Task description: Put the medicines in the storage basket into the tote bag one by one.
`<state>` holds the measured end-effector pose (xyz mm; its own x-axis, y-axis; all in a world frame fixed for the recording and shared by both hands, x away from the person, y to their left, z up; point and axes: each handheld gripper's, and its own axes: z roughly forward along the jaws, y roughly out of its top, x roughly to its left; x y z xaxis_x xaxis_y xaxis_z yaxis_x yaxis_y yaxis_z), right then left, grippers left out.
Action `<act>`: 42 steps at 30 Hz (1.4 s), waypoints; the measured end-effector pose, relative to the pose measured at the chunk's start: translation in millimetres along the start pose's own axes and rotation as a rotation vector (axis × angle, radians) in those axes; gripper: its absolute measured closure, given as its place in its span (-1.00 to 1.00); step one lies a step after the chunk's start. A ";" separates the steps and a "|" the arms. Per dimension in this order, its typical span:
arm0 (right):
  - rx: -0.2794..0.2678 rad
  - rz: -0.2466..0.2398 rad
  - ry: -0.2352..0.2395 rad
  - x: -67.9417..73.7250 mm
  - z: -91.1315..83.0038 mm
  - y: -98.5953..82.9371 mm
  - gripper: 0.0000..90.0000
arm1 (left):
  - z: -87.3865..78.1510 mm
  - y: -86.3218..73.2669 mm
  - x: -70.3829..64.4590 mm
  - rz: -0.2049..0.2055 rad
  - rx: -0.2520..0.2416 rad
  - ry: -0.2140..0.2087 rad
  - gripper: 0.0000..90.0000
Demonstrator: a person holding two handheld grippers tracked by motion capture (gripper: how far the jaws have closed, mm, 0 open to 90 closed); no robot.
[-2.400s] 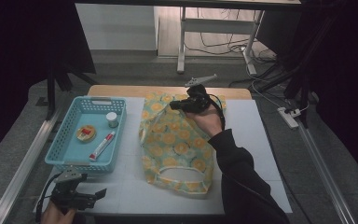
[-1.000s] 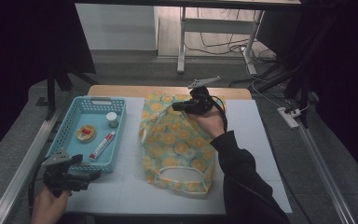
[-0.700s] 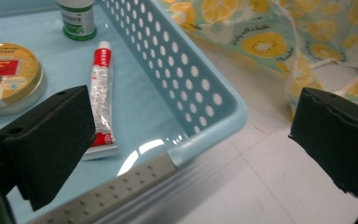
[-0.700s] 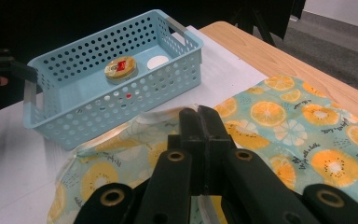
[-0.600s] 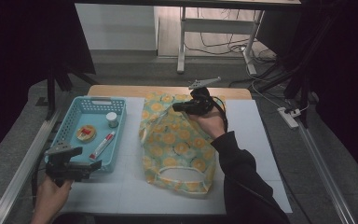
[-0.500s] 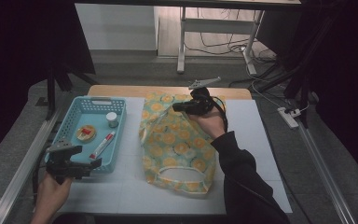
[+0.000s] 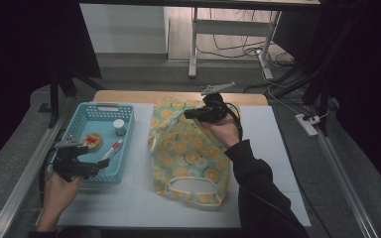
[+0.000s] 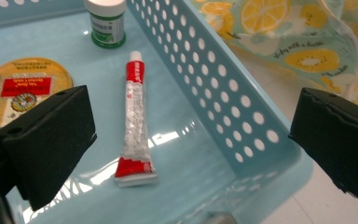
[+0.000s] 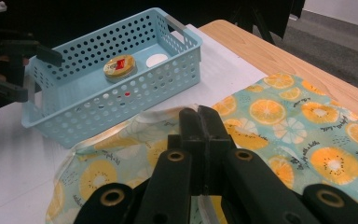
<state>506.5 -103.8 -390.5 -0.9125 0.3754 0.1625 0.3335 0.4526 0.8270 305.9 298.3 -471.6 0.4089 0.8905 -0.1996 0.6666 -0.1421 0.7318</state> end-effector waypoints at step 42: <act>0.014 -0.001 0.003 -1.6 5.4 -5.9 1.00 | 54.6 46.3 77.8 -0.044 0.135 0.186 -1.00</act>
<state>507.3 -102.7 -398.6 -0.9135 0.3726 0.1636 0.3362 0.4645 0.8193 402.6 337.5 -488.9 0.2641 0.9596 -0.0973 0.7638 -0.1465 0.6286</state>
